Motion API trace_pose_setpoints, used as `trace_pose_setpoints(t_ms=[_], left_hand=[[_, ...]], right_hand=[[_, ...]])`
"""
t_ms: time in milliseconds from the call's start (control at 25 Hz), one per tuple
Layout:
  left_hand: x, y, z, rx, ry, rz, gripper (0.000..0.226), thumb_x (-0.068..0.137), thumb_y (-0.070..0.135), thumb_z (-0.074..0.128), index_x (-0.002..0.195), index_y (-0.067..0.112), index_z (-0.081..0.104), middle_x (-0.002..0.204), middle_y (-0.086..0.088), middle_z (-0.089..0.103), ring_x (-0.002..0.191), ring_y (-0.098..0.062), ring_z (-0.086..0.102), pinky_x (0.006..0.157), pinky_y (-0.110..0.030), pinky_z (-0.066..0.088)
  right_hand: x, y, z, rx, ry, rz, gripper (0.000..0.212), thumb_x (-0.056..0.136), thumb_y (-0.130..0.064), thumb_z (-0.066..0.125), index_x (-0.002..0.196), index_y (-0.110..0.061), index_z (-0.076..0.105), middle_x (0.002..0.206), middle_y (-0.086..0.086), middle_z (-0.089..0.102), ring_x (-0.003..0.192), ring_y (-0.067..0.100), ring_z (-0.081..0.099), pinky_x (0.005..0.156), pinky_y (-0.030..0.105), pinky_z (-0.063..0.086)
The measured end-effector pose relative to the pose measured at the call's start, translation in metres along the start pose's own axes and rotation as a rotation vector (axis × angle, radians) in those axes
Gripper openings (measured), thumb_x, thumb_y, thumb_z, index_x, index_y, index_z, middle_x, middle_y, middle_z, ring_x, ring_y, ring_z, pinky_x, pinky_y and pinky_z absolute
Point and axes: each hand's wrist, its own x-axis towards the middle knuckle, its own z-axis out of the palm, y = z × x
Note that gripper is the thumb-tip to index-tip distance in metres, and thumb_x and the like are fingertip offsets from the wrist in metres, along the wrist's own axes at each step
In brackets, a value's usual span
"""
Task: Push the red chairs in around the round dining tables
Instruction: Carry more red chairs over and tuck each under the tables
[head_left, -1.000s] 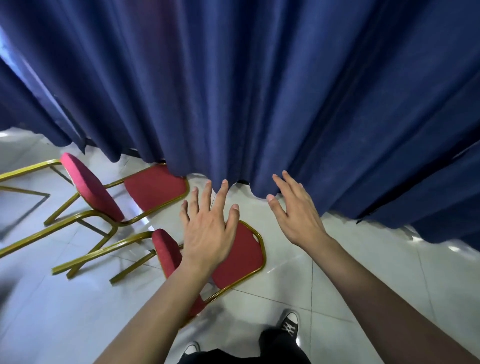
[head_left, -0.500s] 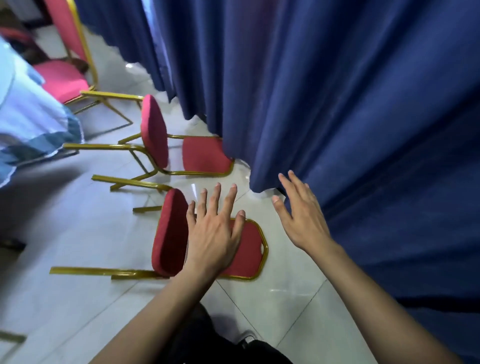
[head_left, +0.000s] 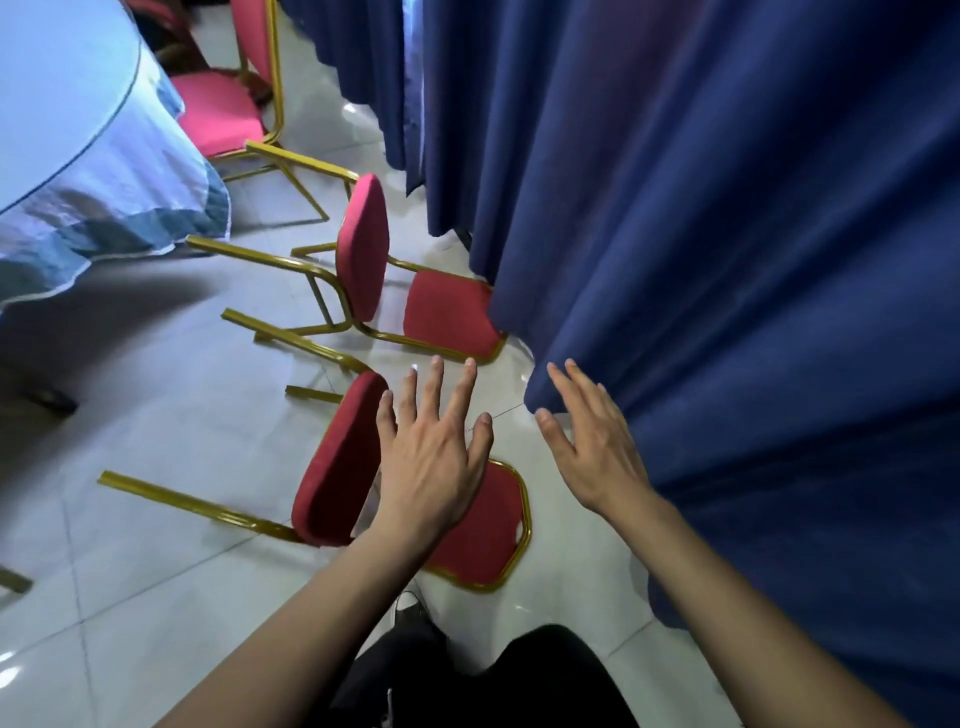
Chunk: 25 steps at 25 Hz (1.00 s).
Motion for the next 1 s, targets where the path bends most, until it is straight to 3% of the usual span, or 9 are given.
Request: trace_pose_setpoints(t_ms=[160, 280, 480, 680, 840, 1000], left_hand=[[0.018, -0.004, 0.007, -0.009, 0.031, -0.124, 0.062, 0.103, 0.054, 0.024, 0.161, 0.037, 0.009, 0.169, -0.005, 0.014, 0.156, -0.03, 0.007, 0.123, -0.051, 0.009], [0.029, -0.001, 0.016, -0.022, 0.083, -0.239, 0.062, 0.103, 0.055, 0.017, 0.161, 0.036, 0.008, 0.17, -0.005, 0.011, 0.156, -0.029, 0.005, 0.124, -0.05, 0.008], [0.038, 0.029, 0.046, -0.062, 0.196, -0.521, 0.065, 0.1, 0.054, 0.017, 0.161, 0.035, 0.013, 0.169, -0.004, 0.017, 0.156, -0.029, 0.01, 0.123, -0.049, 0.011], [0.029, 0.075, 0.1, -0.064, 0.268, -0.78, 0.065, 0.1, 0.053, 0.015, 0.161, 0.033, 0.015, 0.168, -0.003, 0.02, 0.155, -0.03, 0.016, 0.122, -0.05, 0.018], [0.021, 0.094, 0.156, -0.089, 0.264, -0.902, 0.064, 0.1, 0.049, 0.022, 0.16, 0.031, 0.023, 0.166, -0.004, 0.026, 0.153, -0.03, 0.022, 0.12, -0.048, 0.023], [0.013, 0.094, 0.229, -0.147, 0.271, -0.977, 0.063, 0.101, 0.048, 0.021, 0.16, 0.03, 0.023, 0.166, -0.005, 0.027, 0.152, -0.029, 0.022, 0.12, -0.047, 0.024]], right_hand=[[0.035, 0.005, 0.003, -0.026, -0.08, -0.102, 0.064, 0.105, -0.057, 0.027, 0.162, -0.03, 0.019, 0.17, -0.001, 0.015, 0.156, 0.015, 0.014, 0.127, 0.035, 0.009], [0.075, 0.011, 0.006, -0.035, -0.152, -0.231, 0.066, 0.104, -0.058, 0.024, 0.163, -0.03, 0.017, 0.17, -0.001, 0.015, 0.156, 0.014, 0.013, 0.128, 0.038, 0.01], [0.133, 0.035, 0.012, -0.056, -0.272, -0.466, 0.062, 0.106, -0.054, 0.029, 0.163, -0.034, 0.015, 0.17, -0.005, 0.012, 0.154, 0.011, 0.011, 0.122, 0.025, 0.0], [0.17, 0.087, 0.021, -0.096, -0.431, -0.637, 0.065, 0.103, -0.057, 0.027, 0.163, -0.035, 0.013, 0.171, -0.005, 0.01, 0.155, 0.015, 0.013, 0.118, 0.026, -0.004], [0.19, 0.133, 0.053, -0.095, -0.505, -0.698, 0.065, 0.104, -0.053, 0.033, 0.163, -0.032, 0.016, 0.17, 0.0, 0.014, 0.153, 0.022, 0.02, 0.123, 0.042, 0.016], [0.194, 0.178, 0.114, -0.097, -0.612, -0.697, 0.065, 0.104, -0.051, 0.034, 0.163, -0.03, 0.015, 0.17, 0.001, 0.015, 0.155, 0.022, 0.017, 0.125, 0.046, 0.02]])
